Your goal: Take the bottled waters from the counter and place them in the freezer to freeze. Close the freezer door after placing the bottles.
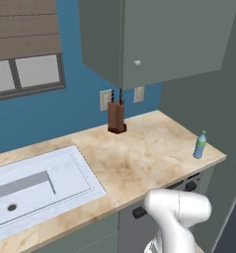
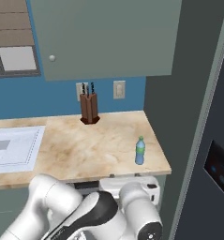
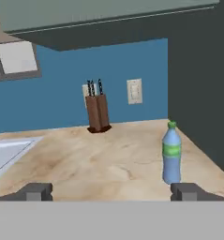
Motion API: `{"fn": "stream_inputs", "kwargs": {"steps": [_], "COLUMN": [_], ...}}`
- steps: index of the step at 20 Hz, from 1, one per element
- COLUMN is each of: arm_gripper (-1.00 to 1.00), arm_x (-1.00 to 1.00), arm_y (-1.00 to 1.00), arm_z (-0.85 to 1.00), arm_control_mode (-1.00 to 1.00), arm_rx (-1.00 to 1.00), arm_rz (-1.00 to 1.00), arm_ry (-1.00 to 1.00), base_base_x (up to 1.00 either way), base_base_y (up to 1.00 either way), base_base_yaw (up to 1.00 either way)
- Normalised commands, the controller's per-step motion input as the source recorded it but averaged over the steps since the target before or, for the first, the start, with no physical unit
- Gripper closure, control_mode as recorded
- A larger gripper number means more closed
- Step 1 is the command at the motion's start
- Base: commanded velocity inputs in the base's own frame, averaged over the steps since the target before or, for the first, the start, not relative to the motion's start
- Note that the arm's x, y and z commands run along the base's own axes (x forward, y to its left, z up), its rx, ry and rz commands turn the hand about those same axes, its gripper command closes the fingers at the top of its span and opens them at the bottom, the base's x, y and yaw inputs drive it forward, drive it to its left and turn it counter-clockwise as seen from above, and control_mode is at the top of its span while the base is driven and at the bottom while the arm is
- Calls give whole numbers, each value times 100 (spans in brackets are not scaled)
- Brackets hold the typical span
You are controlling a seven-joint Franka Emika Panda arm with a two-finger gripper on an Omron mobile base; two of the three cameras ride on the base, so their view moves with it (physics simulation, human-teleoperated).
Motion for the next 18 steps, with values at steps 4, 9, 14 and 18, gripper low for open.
{"fn": "stream_inputs", "kwargs": {"steps": [4, 9, 14, 18], "arm_gripper": [-100, -100, -100, -100], "arm_x": [12, 33, 69, 65], "arm_y": [-13, -22, -26, -18], "arm_z": [-65, -30, -7, -3], "arm_control_mode": [-100, -100, -100, -100], "arm_rx": [0, -1, 0, 1], "arm_rz": [3, 0, 5, 12], "arm_ry": [-54, -14, -1, 0], "base_base_x": [0, 0, 0, 0], "base_base_y": [0, 0, 0, 0], "base_base_yaw": [0, 0, 0, 0]}}
